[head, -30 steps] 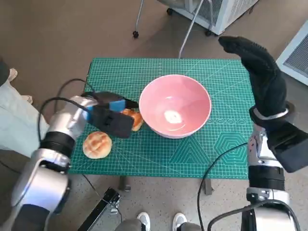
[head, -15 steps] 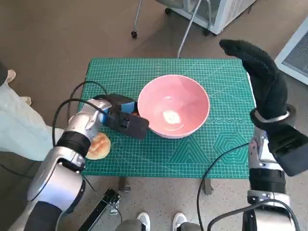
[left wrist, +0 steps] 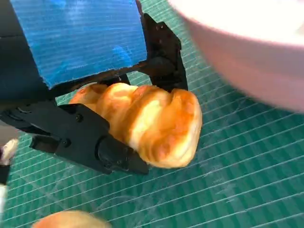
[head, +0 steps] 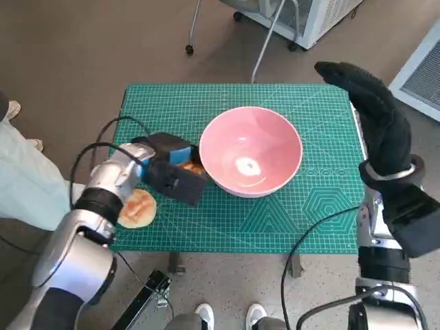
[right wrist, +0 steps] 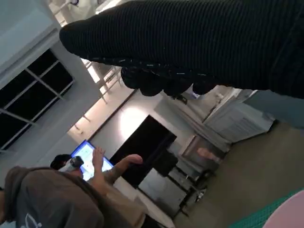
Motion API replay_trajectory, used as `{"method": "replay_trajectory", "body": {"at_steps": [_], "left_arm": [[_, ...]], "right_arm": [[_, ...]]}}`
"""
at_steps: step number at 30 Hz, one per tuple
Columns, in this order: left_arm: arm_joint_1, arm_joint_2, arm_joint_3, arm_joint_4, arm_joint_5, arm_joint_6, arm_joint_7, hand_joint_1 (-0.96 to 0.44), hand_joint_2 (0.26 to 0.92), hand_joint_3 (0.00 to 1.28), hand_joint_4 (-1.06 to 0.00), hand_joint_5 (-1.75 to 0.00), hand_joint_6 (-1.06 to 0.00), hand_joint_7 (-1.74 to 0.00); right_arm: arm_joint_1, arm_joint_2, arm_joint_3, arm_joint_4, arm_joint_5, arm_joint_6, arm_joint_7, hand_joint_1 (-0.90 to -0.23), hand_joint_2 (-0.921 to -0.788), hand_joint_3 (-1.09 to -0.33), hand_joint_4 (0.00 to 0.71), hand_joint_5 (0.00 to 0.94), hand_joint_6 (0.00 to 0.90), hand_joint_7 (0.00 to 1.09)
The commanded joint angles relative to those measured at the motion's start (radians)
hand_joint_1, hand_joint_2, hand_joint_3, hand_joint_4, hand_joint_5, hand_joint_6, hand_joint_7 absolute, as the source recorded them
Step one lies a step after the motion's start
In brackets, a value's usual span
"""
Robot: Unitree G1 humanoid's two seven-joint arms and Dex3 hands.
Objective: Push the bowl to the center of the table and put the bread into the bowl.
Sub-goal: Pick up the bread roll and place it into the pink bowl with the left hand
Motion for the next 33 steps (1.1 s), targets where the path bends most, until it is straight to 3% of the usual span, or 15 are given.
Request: {"method": "replay_trajectory", "body": {"at_steps": [1, 9, 17, 22, 27, 33], "left_arm": [[-0.04, 0.093, 0.039, 0.004, -0.03, 0.002, -0.024, 0.0, 0.921, 0.16, -0.53, -1.29, -0.58, -1.27], [-0.106, 0.205, 0.133, -0.064, -0.094, 0.011, -0.034, 0.0, 0.921, 0.14, -0.57, -1.28, -0.58, -1.23], [-0.112, 0.252, 0.243, -0.269, -0.165, -0.007, 0.034, 0.0, 0.92, 0.12, -0.6, -1.21, -0.6, -1.25], [-0.077, 0.215, 0.299, -0.435, -0.211, 0.009, 0.09, 0.0, 0.92, 0.12, -0.62, -1.21, -0.58, -1.25], [-0.049, 0.15, 0.295, -0.572, -0.221, 0.033, 0.083, 0.0, 0.92, 0.11, -0.63, -1.22, -0.59, -1.22], [-0.084, 0.062, 0.242, -0.534, -0.214, -0.003, 0.032, 0.0, 0.921, 0.13, -0.58, -1.29, -0.61, -1.18]], "right_arm": [[0.027, -0.006, 0.003, -0.009, -0.01, 0.02, -0.012, -0.669, -0.921, -0.807, 0.22, 0.015, -0.001, 0.56], [0.03, -0.004, 0.006, -0.014, -0.006, 0.021, -0.016, -0.672, -0.921, -0.808, 0.219, 0.015, -0.001, 0.56], [0.022, -0.001, 0.009, -0.01, 0.009, 0.028, -0.007, -0.674, -0.921, -0.805, 0.219, 0.015, -0.001, 0.56], [0.016, 0.001, 0.013, -0.011, 0.017, 0.035, -0.003, -0.673, -0.921, -0.803, 0.219, 0.015, -0.001, 0.56], [0.016, 0.006, 0.016, -0.02, 0.034, 0.048, 0.006, -0.67, -0.921, -0.8, 0.219, 0.015, -0.001, 0.56], [0.017, 0.009, 0.02, -0.026, 0.046, 0.058, 0.011, -0.665, -0.921, -0.798, 0.219, 0.015, -0.001, 0.56]]}}
